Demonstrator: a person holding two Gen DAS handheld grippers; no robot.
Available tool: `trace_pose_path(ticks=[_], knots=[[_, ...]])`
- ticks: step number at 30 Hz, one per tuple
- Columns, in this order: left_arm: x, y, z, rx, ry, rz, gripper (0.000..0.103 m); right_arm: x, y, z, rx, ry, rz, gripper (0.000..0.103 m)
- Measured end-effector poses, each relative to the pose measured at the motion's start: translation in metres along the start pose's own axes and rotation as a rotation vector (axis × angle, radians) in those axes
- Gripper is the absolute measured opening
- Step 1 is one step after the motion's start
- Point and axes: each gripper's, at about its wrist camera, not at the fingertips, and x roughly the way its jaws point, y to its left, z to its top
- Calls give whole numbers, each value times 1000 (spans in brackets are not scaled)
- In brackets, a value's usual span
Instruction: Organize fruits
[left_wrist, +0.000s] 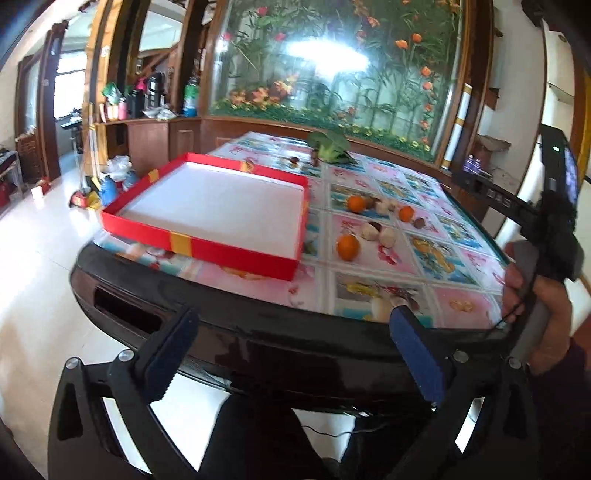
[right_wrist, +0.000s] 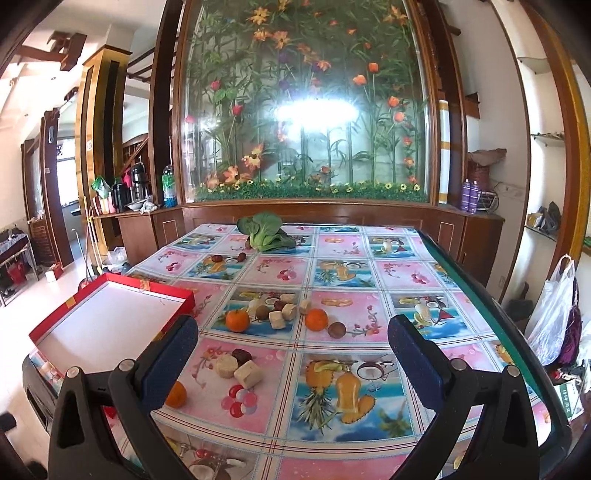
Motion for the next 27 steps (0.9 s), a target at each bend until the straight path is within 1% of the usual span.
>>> trace_pose_path(ticks=[2,3,6,7,8,9,11,12,13,15,17,19,20,22,23,27], knots=[[-1,-6,-2,8,17,-40,103,0,-2,-1,1,-2,1,102],[0,-11,-2,22,23,-89,103,0,-3,-1,-4,-5,0,102],[9,-19,-3,43,81,-197,103,0,-10,-4,-14,-2,-5,102],[10,-20,-1,47,89,-225,103,1,-14,-5,-8,3,0,102],[10,-21,2,56,75,-234,103,2,-18,-5,-3,10,5,102],[11,-23,6,73,60,-221,103,4,-24,-7,2,20,2,102],[11,-34,20,141,-1,-128,103,9,-34,-9,5,45,-9,102],[12,-36,25,158,-14,-93,103,14,-40,-10,4,67,-7,102],[19,-43,33,199,-27,-34,103,18,-44,-10,4,82,-7,102],[34,-50,46,266,-40,18,103,31,-56,-7,14,119,7,102],[58,-61,58,334,-46,77,103,45,-63,-2,31,151,34,102],[79,-67,65,362,-40,89,103,65,-71,5,50,188,105,102],[91,-71,68,369,-17,88,103,78,-73,8,49,207,131,102],[107,-74,70,376,20,52,103,103,-72,13,28,268,164,102],[116,-76,69,380,40,46,103,117,-72,15,22,294,177,102],[131,-83,65,393,87,32,103,161,-68,24,24,369,259,100]])
